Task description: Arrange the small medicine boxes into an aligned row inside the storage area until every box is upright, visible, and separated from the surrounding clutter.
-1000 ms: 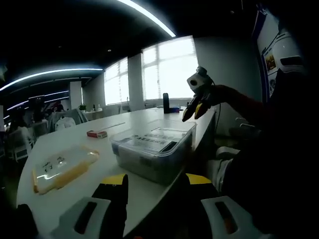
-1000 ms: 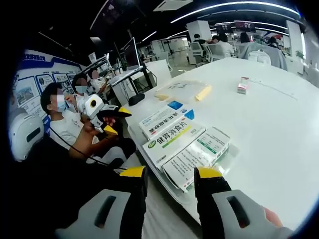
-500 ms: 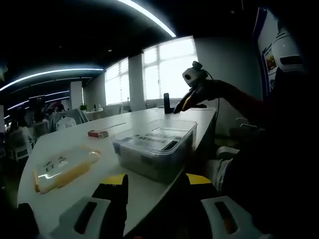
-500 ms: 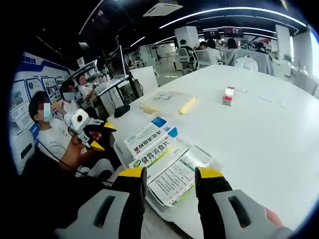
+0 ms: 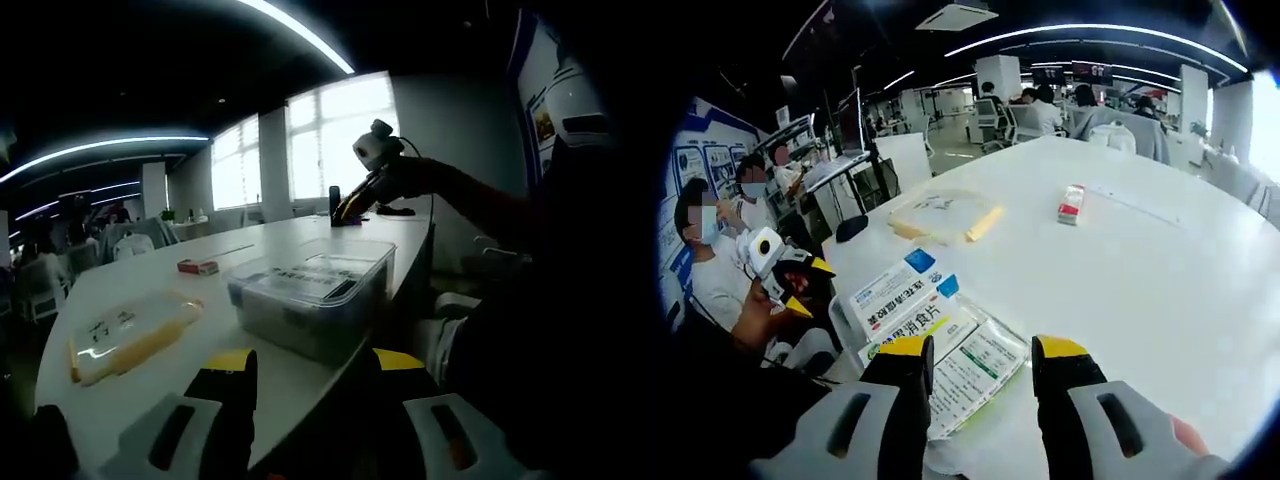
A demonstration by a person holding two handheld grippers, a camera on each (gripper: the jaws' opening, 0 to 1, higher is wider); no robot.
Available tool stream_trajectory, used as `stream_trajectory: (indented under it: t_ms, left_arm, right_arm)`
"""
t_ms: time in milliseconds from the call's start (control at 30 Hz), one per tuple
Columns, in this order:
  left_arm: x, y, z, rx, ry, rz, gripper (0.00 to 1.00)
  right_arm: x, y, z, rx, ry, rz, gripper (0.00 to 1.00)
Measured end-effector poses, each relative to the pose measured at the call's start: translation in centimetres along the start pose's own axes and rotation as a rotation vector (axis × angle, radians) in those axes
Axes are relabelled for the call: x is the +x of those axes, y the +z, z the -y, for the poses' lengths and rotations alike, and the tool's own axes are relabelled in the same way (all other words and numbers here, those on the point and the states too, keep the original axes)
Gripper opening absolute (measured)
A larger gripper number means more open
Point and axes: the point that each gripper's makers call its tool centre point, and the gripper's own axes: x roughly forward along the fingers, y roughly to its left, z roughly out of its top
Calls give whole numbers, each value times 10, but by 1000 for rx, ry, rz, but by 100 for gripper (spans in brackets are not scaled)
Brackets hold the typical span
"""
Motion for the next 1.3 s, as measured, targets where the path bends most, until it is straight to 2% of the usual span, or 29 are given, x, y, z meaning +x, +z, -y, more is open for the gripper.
stream_trajectory:
  t_ms: [300,400,500,833,1000,1133,1300]
  left_arm:
    - [-3,-4,-2,-10,9,-7,44]
    - [-4,-4,-2,-16,13,-2,44]
    - [-2,-4,-2,-20,9,-1,44]
    - [-3,-6,-5,-20,14,-10,44]
    - [-3,-4,-4,-18,12,-8,44]
    - [-3,-5,-4,-20,12,-9,44]
    - [1,-6,-2,-17,1,-12,44]
  right_arm:
    - [13,23,3,-37,-16,37,45]
    - [21,25,11,-84,-66,5,45]
    - [31,35,18,-91,-109,7,46]
    - [58,64,11,-144,-89,16,48]
    - [70,73,24,-173,-126,3,48]
    - [86,79,38,-147,-127,0,49]
    - [100,88,52,-157,-150,-7,50]
